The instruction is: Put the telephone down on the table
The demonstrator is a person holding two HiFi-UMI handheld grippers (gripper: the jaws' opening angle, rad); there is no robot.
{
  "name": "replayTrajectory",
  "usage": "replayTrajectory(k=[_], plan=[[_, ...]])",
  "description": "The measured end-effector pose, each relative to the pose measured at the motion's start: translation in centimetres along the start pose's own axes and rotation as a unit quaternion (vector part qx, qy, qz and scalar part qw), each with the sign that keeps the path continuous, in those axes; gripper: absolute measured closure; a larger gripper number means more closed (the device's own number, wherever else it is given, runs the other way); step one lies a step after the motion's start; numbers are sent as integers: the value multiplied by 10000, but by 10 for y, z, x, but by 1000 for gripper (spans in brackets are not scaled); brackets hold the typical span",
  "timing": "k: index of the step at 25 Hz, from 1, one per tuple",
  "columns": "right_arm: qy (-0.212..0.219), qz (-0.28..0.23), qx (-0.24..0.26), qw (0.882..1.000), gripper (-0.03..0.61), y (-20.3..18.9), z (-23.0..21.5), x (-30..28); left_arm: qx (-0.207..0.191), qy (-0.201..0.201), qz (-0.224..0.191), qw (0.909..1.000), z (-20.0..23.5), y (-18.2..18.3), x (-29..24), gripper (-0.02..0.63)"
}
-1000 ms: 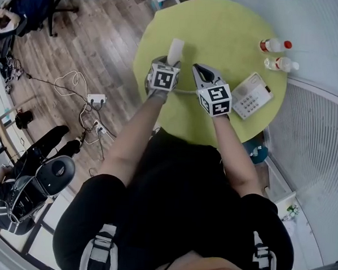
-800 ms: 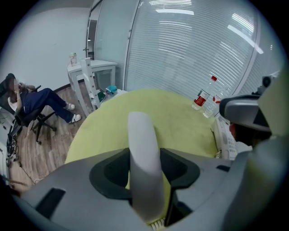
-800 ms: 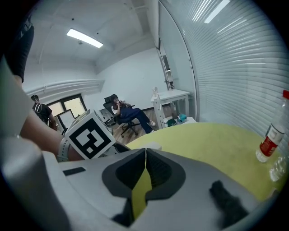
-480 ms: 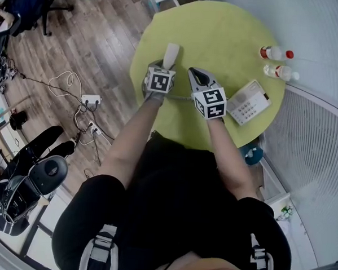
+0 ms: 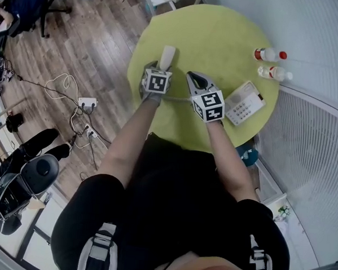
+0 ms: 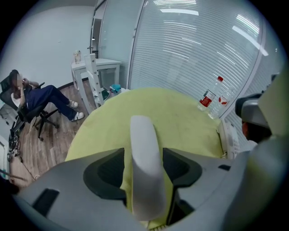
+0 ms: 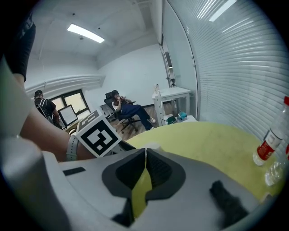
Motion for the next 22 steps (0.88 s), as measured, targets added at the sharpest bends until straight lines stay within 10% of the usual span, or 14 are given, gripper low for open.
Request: replayTrajectory(k=[13,22], plan=[[195,-448,76,9988,560,-15,10,74,-564,215,-1023,9929,-60,8,104,351],[124,-1060,743,9915,560,-14,28,181,-1124,-668,-2465,9603,-172,3,231,394]])
Point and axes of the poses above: the fingertips, and each gripper's own axes: x backward along the fingers, z to its left, y out of its top, the point moved 1 cm from there along x, backward along the fingers, and after that the axes turned 10 degrees about z, right-handed, at the moved point
